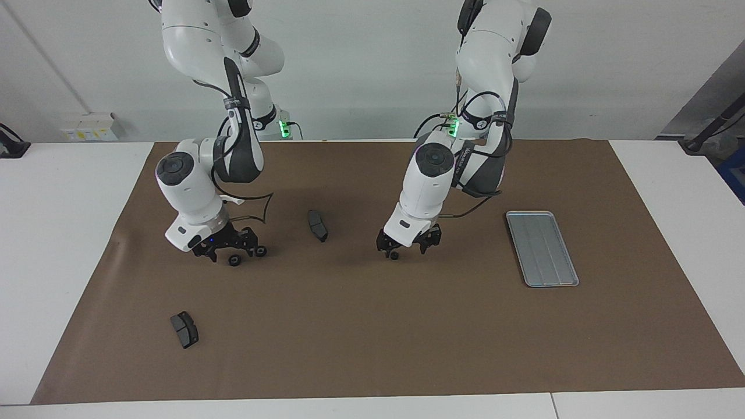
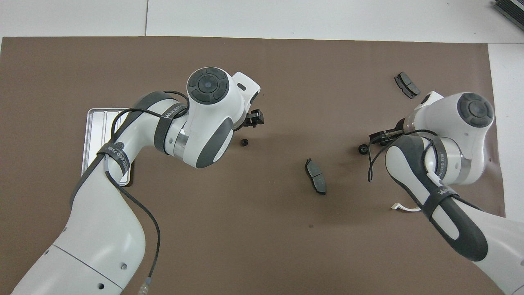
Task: Pick bearing gear from pile to tray
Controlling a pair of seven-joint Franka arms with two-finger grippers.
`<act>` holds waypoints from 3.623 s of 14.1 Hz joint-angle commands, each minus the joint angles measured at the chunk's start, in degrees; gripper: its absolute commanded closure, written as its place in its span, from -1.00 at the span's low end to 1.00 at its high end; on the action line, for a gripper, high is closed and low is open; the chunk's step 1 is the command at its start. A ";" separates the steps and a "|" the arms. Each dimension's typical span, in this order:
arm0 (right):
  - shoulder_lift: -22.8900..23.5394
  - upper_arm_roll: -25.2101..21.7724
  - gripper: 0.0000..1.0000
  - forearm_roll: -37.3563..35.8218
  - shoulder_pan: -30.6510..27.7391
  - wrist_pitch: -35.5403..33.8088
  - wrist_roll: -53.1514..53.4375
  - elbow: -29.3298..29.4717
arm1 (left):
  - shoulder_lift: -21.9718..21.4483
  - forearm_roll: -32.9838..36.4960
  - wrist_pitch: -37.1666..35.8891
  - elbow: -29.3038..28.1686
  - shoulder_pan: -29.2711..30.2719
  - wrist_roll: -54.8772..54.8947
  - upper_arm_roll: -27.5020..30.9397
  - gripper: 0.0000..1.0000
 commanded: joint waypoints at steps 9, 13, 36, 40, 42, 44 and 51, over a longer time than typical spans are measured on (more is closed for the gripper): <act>-1.59 -0.68 -0.31 1.60 -0.18 4.02 -5.86 -4.81 | 0.35 1.93 6.64 -6.57 -3.44 -1.35 1.07 -0.58; -1.41 -0.68 -0.23 1.60 -0.10 4.11 -5.77 -4.81 | 0.53 2.28 6.46 -7.09 -3.62 -1.26 1.07 -0.35; -1.41 -0.60 1.00 2.66 -0.01 9.03 -3.31 -6.75 | -0.78 2.46 1.29 -4.55 3.73 1.44 1.42 1.00; -1.85 -0.60 1.00 2.66 0.25 7.19 -2.26 -4.65 | -5.87 1.58 -2.49 -6.91 14.10 14.52 1.24 1.00; -2.82 -0.25 1.00 2.66 0.52 0.89 1.06 -0.36 | -8.24 0.88 -3.82 -9.36 20.51 24.35 1.07 1.00; -3.70 0.89 1.00 2.57 0.78 -5.27 6.68 4.13 | -9.92 -0.53 -3.39 -12.87 25.10 33.67 1.24 1.00; -1.86 15.20 1.00 -2.77 1.22 -13.13 38.74 15.92 | -14.14 -0.62 7.33 -26.60 29.42 40.49 1.50 0.53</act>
